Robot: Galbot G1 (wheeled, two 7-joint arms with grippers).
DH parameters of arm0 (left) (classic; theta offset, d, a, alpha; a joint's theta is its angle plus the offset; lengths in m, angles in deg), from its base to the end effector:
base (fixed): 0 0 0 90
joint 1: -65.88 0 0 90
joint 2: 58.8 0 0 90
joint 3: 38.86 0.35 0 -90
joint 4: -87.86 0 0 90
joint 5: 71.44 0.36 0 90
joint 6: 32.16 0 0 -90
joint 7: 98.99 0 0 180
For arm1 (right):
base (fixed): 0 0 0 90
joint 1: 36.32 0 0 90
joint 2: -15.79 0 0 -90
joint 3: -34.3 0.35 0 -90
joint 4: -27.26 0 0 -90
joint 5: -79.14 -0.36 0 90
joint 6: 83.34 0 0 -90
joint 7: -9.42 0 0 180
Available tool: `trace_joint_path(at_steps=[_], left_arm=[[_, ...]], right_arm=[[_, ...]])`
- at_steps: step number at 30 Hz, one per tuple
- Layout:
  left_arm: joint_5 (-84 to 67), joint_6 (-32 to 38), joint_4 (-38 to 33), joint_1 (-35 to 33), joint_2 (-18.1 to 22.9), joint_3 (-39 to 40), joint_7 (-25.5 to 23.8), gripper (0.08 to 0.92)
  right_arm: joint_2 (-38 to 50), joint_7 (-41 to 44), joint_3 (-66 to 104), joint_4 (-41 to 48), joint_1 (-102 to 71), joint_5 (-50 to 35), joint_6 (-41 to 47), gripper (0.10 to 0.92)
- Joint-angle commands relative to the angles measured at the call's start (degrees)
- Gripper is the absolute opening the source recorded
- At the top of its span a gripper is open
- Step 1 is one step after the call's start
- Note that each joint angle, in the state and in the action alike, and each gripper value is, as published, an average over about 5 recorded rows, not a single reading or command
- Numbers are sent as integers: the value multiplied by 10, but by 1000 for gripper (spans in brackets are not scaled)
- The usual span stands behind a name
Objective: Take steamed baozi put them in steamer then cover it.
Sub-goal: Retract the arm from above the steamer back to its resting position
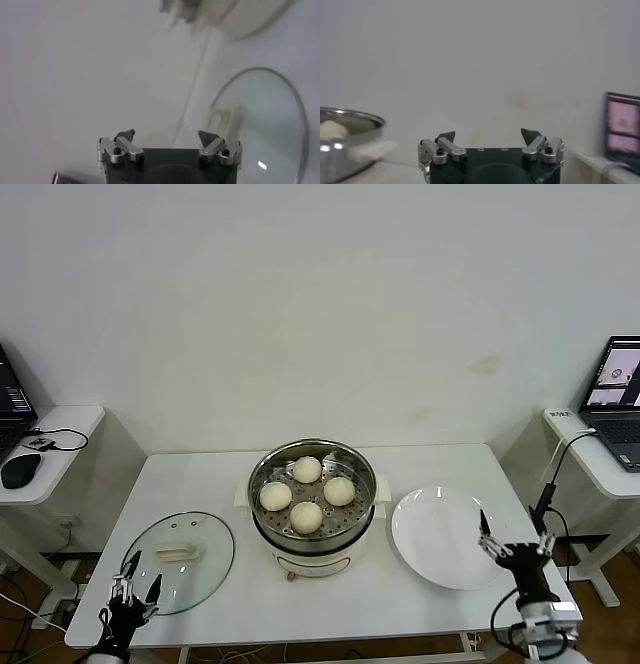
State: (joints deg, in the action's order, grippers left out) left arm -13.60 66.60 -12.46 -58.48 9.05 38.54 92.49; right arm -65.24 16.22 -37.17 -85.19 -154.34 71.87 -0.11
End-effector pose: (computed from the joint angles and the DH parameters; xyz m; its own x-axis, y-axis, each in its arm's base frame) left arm 0.1525 0.1792 -0.3893 -0.9917 -0.0077 0.1283 0.1260 0.1377 0.9824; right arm 0.1876 -0.1376 -0.3190 -0.9936 0.0966 -0.0593 0.1052 0.9808 -0.1643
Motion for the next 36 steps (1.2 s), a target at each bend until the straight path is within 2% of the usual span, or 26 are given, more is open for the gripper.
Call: trace_joint_path(at_steps=[1, 13, 36], left_arm=[[86, 4, 83, 82, -18, 18, -9, 823], [87, -7, 133, 149, -32, 47, -15, 823], [88, -23, 180, 216, -34, 85, -27, 823]], right_arm=[[-39, -4, 53, -8, -45, 13, -13, 823], [-53, -4, 56, 3, -53, 28, -22, 823], [-65, -2, 60, 22, -56, 50, -33, 823]])
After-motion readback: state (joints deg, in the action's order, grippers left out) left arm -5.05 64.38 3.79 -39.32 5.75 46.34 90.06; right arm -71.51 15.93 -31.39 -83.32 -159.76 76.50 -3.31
